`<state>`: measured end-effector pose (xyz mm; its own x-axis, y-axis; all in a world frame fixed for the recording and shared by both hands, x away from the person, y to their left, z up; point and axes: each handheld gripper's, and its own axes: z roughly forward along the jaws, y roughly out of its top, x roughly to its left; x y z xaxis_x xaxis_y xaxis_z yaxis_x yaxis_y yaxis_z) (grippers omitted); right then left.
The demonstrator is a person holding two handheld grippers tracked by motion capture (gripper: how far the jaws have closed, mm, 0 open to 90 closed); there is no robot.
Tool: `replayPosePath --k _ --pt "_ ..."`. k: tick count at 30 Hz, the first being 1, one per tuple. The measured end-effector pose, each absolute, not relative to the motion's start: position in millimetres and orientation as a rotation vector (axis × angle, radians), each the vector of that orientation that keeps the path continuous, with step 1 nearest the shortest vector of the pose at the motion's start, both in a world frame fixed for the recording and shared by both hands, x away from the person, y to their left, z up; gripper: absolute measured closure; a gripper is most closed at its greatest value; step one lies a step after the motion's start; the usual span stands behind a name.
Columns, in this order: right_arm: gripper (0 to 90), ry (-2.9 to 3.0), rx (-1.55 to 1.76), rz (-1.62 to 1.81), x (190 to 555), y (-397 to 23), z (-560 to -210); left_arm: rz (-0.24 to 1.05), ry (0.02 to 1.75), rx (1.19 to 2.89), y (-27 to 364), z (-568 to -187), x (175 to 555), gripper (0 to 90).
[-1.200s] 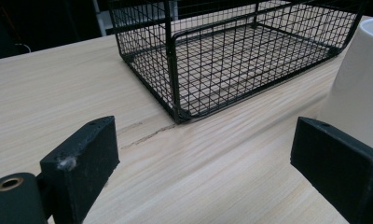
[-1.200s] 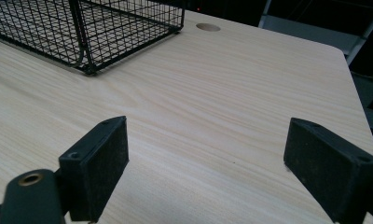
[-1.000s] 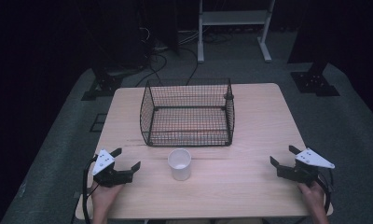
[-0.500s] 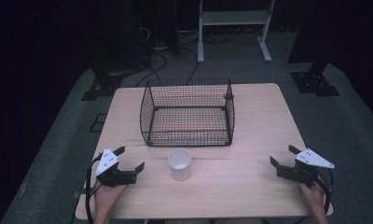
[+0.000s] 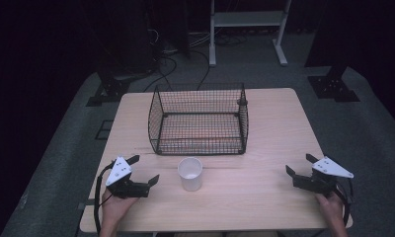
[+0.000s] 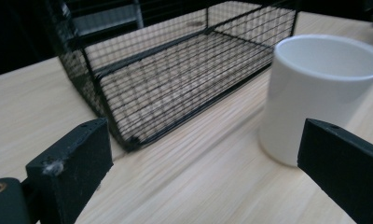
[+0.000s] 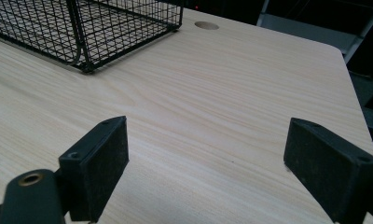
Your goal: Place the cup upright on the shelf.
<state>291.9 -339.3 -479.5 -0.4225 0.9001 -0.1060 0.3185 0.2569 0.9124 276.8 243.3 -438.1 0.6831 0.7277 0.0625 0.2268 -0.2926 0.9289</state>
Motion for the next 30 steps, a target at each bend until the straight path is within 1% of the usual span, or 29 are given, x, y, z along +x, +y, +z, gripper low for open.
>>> replayPosePath --k 7,18,30 --pt "13.1 1.894 1.098 1.14 292.5 -338.6 -479.5 0.571 0.682 1.869 236.2 -427.3 271.8 2.4" --pt "13.1 1.897 1.095 1.138 292.6 -338.0 -479.6 0.526 0.619 1.894 225.5 -416.4 269.6 2.3" --pt "13.1 1.898 1.093 1.141 292.5 -337.9 -479.6 0.488 0.549 1.954 203.3 -409.0 270.6 2.3"
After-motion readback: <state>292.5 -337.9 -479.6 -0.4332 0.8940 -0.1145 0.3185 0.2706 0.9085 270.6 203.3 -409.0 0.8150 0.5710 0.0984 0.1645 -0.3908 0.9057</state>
